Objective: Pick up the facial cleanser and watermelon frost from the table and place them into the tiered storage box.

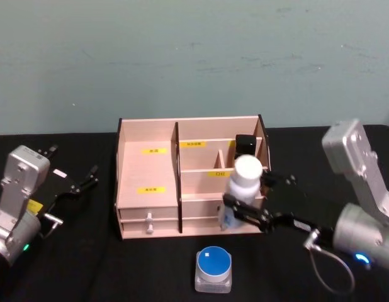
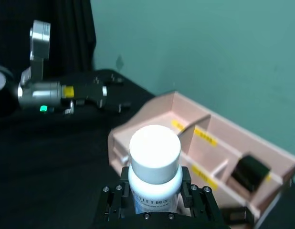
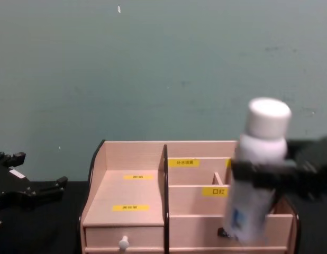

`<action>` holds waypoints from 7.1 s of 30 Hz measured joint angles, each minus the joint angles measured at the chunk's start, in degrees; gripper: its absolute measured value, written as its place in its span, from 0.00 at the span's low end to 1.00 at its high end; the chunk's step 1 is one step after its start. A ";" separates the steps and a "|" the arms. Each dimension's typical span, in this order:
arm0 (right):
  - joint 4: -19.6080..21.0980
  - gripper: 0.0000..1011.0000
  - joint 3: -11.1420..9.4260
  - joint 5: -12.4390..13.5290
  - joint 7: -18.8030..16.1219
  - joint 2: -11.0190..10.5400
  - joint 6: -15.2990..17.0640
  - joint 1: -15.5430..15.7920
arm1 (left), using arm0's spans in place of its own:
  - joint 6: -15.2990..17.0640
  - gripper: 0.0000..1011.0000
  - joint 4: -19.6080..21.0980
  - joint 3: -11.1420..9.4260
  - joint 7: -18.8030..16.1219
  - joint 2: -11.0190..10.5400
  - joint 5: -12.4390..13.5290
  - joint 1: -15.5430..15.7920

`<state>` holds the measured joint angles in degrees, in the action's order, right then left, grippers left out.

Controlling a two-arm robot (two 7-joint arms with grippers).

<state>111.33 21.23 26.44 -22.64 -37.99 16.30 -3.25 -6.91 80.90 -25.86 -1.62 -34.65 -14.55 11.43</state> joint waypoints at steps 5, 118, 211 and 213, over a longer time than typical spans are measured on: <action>-2.50 0.61 1.30 -0.48 -0.47 2.96 -0.27 -4.69 | 0.00 1.00 0.00 0.00 0.00 0.00 0.00 0.00; -33.23 0.99 6.66 -5.21 -7.42 15.89 -10.14 -25.93 | 0.00 1.00 0.00 0.00 0.00 0.00 0.00 0.00; -18.12 0.99 14.25 -6.04 -10.58 3.45 -1.91 -8.82 | 0.00 1.00 0.00 0.00 0.00 0.00 0.00 0.00; -18.28 0.99 14.25 -6.10 -10.60 3.56 -1.91 -8.80 | 0.00 1.00 0.00 0.00 0.00 0.00 0.00 0.00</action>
<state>93.05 35.48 20.34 -33.24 -34.42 14.39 -12.05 -6.91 80.90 -25.86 -1.62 -34.65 -14.55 11.43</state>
